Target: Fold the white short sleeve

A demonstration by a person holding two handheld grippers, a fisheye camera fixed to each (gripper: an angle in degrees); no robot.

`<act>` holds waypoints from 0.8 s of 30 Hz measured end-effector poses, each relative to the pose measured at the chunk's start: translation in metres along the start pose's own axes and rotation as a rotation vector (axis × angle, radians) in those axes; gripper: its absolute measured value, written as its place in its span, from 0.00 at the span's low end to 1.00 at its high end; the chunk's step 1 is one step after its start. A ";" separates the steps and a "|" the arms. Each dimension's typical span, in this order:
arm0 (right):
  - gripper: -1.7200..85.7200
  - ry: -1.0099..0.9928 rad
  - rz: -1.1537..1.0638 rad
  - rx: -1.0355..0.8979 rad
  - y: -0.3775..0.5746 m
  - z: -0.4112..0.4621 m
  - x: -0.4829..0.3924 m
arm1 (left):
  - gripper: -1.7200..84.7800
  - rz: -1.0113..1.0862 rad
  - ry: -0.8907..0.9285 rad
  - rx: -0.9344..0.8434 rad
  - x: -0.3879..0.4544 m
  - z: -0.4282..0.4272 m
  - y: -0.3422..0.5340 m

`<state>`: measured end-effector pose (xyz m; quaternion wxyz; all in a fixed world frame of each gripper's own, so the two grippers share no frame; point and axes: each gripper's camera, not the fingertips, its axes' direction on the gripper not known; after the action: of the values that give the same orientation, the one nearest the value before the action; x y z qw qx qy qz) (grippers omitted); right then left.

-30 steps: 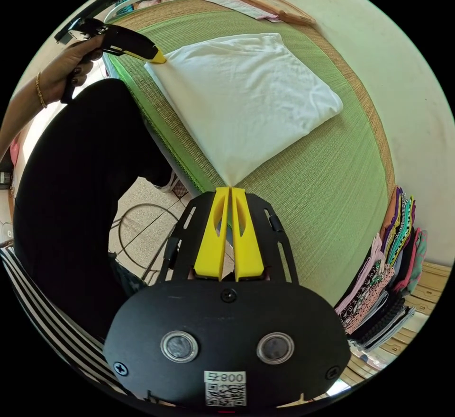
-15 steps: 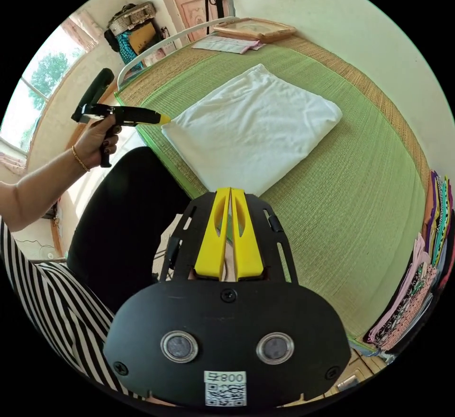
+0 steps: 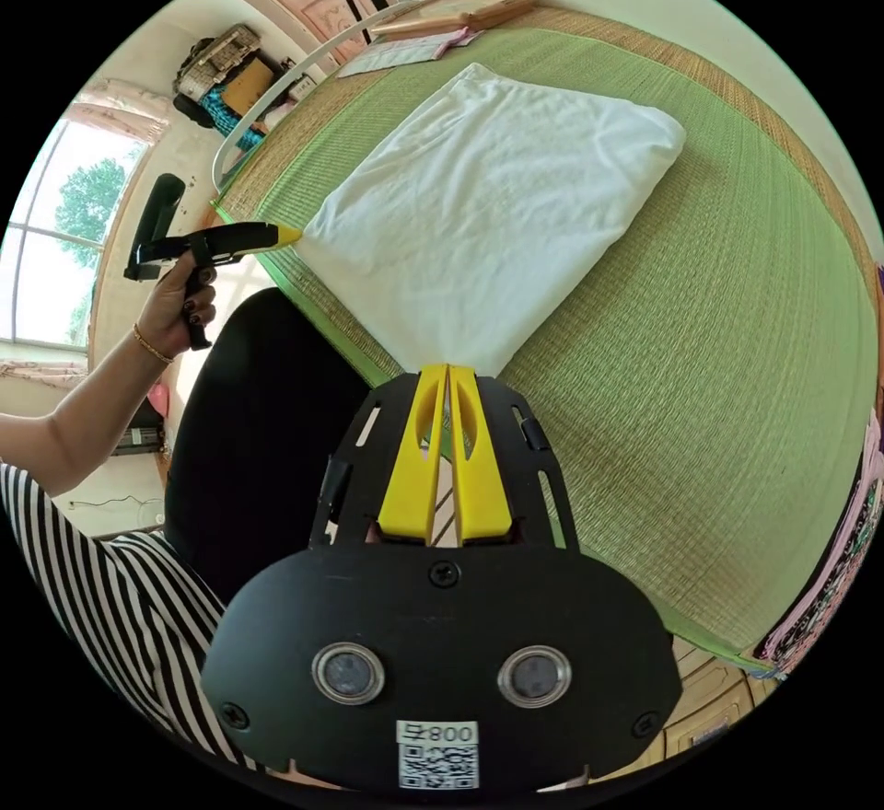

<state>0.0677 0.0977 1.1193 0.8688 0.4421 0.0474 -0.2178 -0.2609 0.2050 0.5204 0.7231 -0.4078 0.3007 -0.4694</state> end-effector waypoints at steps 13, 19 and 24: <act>0.02 0.034 0.108 0.047 -0.105 -0.036 0.140 | 0.02 0.122 -0.027 -0.104 0.027 0.051 -0.031; 0.02 -0.012 0.142 0.064 -0.104 -0.040 0.182 | 0.02 0.127 -0.007 -0.072 0.025 0.053 -0.034; 0.03 -0.133 0.162 0.084 -0.093 -0.052 0.215 | 0.03 0.082 0.037 -0.071 0.016 0.060 -0.034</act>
<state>0.2279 0.0183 0.9590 0.8656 0.4651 -0.0553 -0.1772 -0.2204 0.2010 0.5788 0.7212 -0.4119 0.3468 -0.4358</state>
